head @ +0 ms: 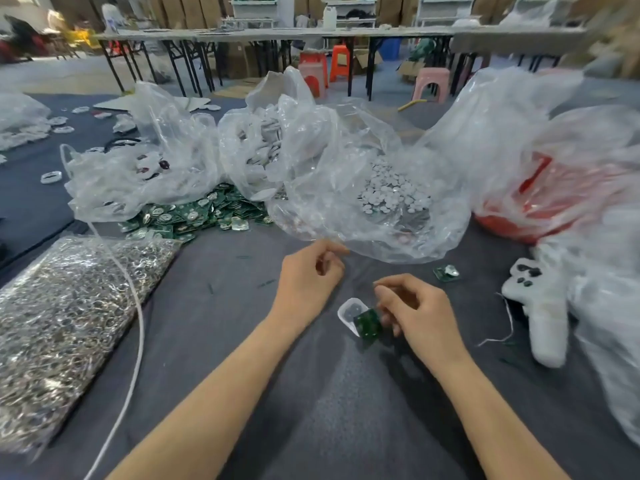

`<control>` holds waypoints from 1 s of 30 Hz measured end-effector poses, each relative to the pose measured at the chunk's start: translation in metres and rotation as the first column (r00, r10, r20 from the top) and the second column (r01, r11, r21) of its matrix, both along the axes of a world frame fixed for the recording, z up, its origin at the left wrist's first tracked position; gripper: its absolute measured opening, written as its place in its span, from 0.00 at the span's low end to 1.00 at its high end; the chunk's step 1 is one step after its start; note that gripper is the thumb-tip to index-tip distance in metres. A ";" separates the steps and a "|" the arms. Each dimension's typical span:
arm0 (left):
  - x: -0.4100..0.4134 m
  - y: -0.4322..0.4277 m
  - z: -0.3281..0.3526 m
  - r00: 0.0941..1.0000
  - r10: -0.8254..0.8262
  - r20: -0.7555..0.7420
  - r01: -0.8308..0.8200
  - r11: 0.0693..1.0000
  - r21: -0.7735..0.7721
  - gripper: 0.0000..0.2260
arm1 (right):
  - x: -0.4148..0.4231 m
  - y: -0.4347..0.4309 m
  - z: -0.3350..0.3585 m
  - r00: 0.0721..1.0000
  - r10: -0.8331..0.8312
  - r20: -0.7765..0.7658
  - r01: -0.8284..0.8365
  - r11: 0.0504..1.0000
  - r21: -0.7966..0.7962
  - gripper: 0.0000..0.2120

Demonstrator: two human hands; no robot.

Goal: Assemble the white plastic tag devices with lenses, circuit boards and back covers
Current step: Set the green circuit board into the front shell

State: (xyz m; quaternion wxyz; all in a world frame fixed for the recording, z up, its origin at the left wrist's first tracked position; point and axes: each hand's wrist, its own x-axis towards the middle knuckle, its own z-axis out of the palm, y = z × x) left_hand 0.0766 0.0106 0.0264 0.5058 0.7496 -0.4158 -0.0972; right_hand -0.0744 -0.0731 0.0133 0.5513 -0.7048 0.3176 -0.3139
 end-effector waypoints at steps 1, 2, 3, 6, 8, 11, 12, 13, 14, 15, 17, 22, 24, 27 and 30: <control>-0.005 0.001 -0.007 0.999 0.017 0.046 -0.017 1.000 -0.005 0.13 | -0.001 -0.001 -0.001 0.998 0.004 -0.065 -0.008 0.998 -0.060 0.05; -0.008 0.005 -0.014 0.996 0.023 0.082 -0.022 1.000 -0.010 0.13 | -0.002 -0.003 -0.003 0.993 0.009 -0.120 -0.022 0.994 -0.109 0.05; -0.011 0.011 -0.019 0.993 0.023 0.119 -0.021 1.000 -0.022 0.12 | -0.002 -0.004 -0.003 0.987 0.015 -0.159 -0.038 0.990 -0.139 0.05; -0.014 0.027 -0.027 0.960 -0.060 0.274 0.083 0.994 -0.075 0.10 | 0.000 -0.005 -0.005 0.973 0.054 -0.223 -0.090 0.984 -0.152 0.03; -0.018 0.034 -0.029 0.905 -0.183 0.384 0.205 0.979 -0.017 0.08 | 0.001 -0.006 -0.005 0.961 0.072 -0.267 -0.125 0.974 -0.188 0.04; -0.019 0.033 -0.031 0.869 -0.295 0.398 0.276 0.955 0.107 0.10 | 0.000 -0.008 -0.003 0.942 0.120 -0.312 -0.188 0.962 -0.196 0.08; -0.019 0.031 -0.031 0.869 -0.301 0.393 0.273 0.954 0.126 0.10 | -0.001 -0.008 -0.003 0.939 0.142 -0.313 -0.206 0.962 -0.181 0.09; -0.019 0.031 -0.031 0.867 -0.301 0.397 0.271 0.954 0.131 0.10 | -0.002 -0.009 -0.002 0.940 0.160 -0.302 -0.215 0.964 -0.157 0.11; -0.019 0.030 -0.031 0.862 -0.302 0.407 0.273 0.953 0.130 0.10 | -0.002 -0.009 -0.002 0.945 0.173 -0.276 -0.214 0.969 -0.123 0.12; -0.019 0.030 -0.031 0.860 -0.301 0.412 0.273 0.954 0.127 0.10 | -0.003 -0.010 0.000 0.954 0.183 -0.239 -0.207 0.975 -0.078 0.13; -0.019 0.030 -0.032 0.871 -0.289 0.397 0.262 0.957 0.123 0.11 | -0.004 -0.013 0.002 0.972 0.198 -0.123 -0.196 0.980 0.028 0.14; -0.018 0.031 -0.028 0.906 -0.183 0.382 0.211 0.977 -0.032 0.07 | -0.006 -0.010 0.006 0.971 0.192 0.144 -0.213 0.965 0.154 0.12; -0.017 0.032 -0.027 0.936 -0.135 0.326 0.179 0.978 -0.110 0.04 | -0.003 -0.004 0.005 0.959 0.202 0.198 -0.233 0.960 0.152 0.12; -0.015 0.033 -0.028 0.958 -0.054 0.281 0.117 0.970 -0.213 0.04 | 0.001 0.001 0.005 0.957 0.180 0.228 -0.220 0.961 0.166 0.09; -0.019 0.032 -0.028 0.922 0.041 0.384 0.085 0.948 -0.305 0.03 | 0.002 0.003 0.006 0.933 0.162 0.321 -0.263 0.916 0.304 0.05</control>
